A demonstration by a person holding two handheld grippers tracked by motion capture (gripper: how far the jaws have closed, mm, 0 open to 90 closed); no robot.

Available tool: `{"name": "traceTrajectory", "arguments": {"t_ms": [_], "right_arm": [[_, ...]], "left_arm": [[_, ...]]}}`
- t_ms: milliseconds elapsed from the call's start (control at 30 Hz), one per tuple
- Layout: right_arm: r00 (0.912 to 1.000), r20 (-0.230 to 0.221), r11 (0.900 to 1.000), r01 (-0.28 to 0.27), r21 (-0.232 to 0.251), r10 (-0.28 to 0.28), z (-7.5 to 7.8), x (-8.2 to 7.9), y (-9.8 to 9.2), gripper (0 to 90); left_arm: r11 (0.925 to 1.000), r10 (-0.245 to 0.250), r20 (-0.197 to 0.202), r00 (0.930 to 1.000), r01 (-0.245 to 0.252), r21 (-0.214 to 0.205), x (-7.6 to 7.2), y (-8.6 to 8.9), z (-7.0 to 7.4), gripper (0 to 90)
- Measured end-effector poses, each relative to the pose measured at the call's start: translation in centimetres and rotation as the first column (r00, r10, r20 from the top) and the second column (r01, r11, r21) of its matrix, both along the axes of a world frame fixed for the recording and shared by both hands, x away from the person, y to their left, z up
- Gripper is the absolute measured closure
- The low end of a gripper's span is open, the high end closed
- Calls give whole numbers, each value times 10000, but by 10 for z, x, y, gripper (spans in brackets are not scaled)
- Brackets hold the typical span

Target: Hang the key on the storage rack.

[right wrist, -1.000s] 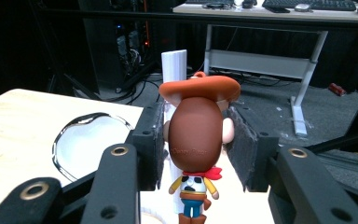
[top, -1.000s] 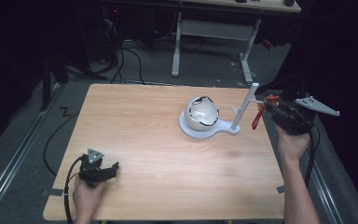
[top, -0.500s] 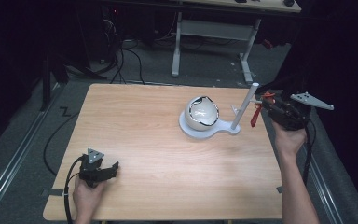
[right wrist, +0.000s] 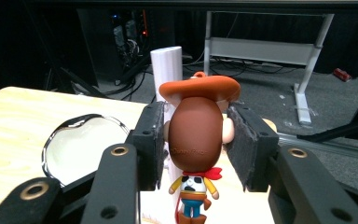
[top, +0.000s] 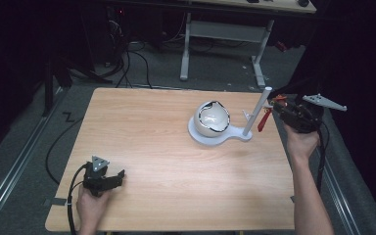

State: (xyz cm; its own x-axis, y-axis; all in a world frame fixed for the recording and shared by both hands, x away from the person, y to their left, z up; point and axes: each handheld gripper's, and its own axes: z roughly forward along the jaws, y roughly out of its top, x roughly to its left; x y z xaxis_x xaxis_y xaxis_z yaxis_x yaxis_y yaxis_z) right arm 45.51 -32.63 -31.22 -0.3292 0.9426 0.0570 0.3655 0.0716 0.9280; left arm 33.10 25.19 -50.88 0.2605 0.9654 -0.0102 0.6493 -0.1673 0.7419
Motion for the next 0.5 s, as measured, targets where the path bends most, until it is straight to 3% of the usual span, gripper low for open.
{"name": "traceTrajectory", "arguments": {"t_ms": [500], "right_arm": [[9997,-183,9998,180,-23,-181,-4,2,-6,584]], "left_arm": [[10000,1,-1,10000,-1,-3,0,0,0,217]]}}
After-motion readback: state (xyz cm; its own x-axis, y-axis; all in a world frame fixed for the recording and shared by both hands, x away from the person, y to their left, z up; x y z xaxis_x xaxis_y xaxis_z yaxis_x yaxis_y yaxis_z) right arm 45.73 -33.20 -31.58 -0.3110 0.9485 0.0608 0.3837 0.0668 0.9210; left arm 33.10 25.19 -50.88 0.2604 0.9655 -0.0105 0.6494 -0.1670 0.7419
